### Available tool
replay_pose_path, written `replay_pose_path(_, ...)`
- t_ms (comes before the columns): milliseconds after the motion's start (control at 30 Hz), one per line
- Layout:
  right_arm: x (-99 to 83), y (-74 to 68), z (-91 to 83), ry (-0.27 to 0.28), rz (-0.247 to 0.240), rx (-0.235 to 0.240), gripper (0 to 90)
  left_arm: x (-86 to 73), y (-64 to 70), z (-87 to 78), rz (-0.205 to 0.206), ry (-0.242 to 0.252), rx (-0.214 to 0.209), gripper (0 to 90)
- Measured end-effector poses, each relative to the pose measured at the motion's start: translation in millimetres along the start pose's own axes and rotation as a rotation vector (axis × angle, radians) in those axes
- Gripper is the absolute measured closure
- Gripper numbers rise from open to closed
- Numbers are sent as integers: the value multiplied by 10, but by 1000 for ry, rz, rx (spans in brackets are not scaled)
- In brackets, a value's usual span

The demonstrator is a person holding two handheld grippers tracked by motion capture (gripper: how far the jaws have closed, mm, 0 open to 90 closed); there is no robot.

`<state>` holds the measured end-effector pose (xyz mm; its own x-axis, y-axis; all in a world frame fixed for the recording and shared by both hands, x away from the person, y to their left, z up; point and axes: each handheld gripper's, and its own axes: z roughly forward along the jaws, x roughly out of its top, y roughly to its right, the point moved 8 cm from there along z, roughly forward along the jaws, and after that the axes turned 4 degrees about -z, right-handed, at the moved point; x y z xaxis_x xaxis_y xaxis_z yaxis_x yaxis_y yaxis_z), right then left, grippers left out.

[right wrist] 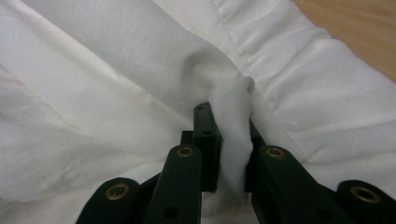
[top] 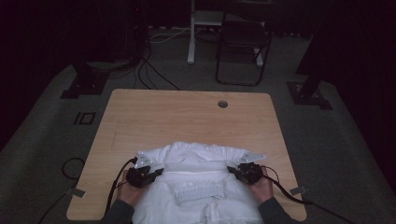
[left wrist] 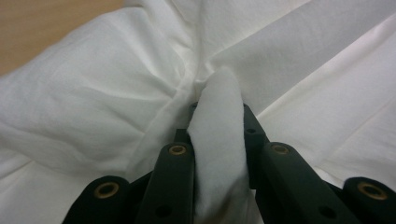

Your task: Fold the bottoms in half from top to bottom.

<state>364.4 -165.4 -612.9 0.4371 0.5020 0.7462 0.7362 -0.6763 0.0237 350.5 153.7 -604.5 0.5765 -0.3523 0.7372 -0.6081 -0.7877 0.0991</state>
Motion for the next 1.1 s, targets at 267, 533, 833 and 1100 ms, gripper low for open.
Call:
replay_pose_path(267,176,278,203,22,64,-39,836,274,-279,251,-42,28,47,803)
replay_pose_path(533,404,602,446,31,102,-95,836,590,-583,538,-79,59,113,801)
replay_pose_path(833,562,758,617,36,156,-123,836,737,-706,668,-131,66,161,805)
replay_pose_path(1100,690,867,406,102,200,-100,840,953,-782,400,-196,145,98,822)
